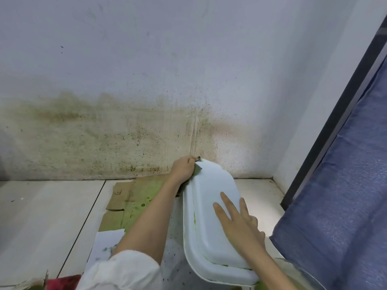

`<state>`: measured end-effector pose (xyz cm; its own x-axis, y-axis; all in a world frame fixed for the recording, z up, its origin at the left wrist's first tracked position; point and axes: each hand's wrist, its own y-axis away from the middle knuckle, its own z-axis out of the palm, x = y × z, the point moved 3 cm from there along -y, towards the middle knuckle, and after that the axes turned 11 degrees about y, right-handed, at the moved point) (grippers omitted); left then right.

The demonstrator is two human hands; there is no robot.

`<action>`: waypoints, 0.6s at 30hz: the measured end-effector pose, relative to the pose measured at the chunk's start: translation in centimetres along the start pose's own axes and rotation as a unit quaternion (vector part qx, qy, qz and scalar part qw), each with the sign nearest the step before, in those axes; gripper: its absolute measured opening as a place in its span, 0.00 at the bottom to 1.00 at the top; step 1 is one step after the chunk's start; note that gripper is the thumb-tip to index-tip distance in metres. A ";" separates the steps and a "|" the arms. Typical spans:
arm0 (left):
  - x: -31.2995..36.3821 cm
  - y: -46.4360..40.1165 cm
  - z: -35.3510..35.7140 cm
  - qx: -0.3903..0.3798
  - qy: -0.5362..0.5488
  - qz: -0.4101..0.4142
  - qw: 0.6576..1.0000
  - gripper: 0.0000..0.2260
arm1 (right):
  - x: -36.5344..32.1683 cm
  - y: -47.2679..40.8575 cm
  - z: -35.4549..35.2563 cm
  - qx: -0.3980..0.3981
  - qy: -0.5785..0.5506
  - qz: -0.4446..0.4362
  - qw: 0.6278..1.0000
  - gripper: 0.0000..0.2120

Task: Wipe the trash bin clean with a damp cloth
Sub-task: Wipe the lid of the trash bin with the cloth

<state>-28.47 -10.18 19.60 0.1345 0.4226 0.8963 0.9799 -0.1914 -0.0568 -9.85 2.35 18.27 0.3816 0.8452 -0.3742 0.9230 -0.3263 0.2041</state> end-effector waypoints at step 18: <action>-0.5 -1.9 -2.1 -0.069 -0.082 0.018 0.994 0.22 | -1.5 0.3 0.7 -0.005 0.024 0.000 1.000 0.25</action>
<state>-30.67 -11.92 20.17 0.2023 0.5493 0.8108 0.9459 -0.3242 -0.0164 -10.07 0.67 18.27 0.3786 0.8645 -0.3307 0.9222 -0.3220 0.2142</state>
